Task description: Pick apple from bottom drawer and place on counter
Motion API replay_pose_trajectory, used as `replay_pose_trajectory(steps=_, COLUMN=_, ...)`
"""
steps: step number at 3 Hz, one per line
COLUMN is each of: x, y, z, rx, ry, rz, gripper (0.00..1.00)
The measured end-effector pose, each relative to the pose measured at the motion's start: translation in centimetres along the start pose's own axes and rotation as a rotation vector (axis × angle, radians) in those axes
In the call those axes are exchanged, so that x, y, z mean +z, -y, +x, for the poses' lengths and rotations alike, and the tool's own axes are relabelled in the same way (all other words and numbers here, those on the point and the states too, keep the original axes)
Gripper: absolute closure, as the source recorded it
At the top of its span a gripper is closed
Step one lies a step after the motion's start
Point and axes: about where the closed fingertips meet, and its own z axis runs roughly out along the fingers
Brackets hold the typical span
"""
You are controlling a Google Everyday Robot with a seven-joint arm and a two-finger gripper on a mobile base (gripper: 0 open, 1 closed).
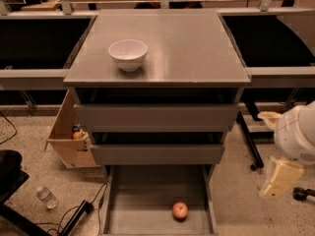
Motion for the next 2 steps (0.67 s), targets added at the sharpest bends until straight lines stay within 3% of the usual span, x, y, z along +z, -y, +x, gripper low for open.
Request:
replay_pose_trajectory(steps=1, x=7.6, y=1.3, z=3.3, rx=0.005, ry=0.008, rz=0.055, gripper=0.00)
replay_pose_trajectory(steps=2, x=13.0, y=2.9, z=5.6, rx=0.049, ry=0.033, rz=0.064, gripper=0.00)
